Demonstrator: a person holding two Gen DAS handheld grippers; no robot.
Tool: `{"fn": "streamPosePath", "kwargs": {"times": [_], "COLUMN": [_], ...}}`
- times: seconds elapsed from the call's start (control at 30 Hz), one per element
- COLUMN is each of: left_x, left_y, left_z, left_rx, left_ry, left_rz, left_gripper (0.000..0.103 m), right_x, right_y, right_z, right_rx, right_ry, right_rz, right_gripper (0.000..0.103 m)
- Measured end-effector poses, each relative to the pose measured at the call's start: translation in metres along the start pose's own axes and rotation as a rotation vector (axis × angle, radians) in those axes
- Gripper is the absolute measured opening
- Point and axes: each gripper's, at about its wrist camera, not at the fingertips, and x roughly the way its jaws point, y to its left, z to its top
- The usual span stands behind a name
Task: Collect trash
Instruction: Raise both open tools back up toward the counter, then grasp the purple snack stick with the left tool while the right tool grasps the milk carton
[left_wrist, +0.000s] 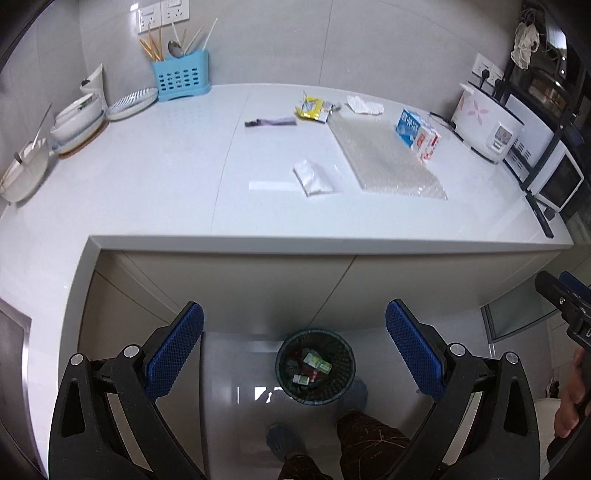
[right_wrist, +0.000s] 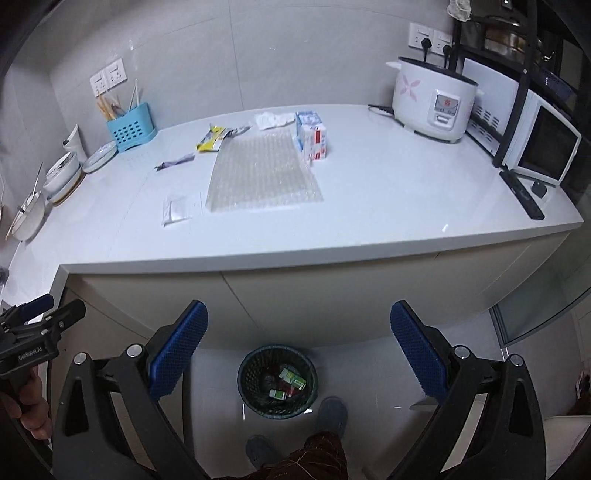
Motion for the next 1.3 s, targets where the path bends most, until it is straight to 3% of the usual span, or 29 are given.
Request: {"fn": "streamPosePath", "kwargs": {"times": [0.27, 0.43, 0.67, 0.87, 0.97, 1.1, 1.3], "left_x": [0.017, 0.044, 0.092, 0.125, 0.142, 0.167, 0.198], "left_y": [-0.011, -0.017, -0.019, -0.012, -0.009, -0.004, 0.003], "left_z": [0.066, 0.112, 0.180, 0.219, 0.233, 0.250, 0.269], "left_rx": [-0.016, -0.040, -0.094, -0.231, -0.313, -0.429, -0.575], "left_ry": [-0.029, -0.058, -0.021, 0.037, 0.065, 0.107, 0.132], "left_rz": [0.029, 0.070, 0.131, 0.181, 0.263, 0.314, 0.368], "left_gripper": [0.097, 0.097, 0.097, 0.097, 0.097, 0.097, 0.097], "right_x": [0.027, 0.071, 0.138, 0.196, 0.228, 0.268, 0.322], "right_y": [-0.018, -0.029, -0.032, -0.035, -0.034, -0.027, -0.022], "right_z": [0.065, 0.125, 0.211, 0.258, 0.277, 0.291, 0.298], "right_rx": [-0.005, -0.035, -0.126, -0.151, -0.162, -0.189, -0.215], "right_ry": [-0.017, -0.032, 0.005, 0.100, 0.152, 0.236, 0.348], "right_rz": [0.013, 0.057, 0.063, 0.071, 0.067, 0.060, 0.047], "right_gripper": [0.095, 0.095, 0.095, 0.091, 0.087, 0.079, 0.078]}}
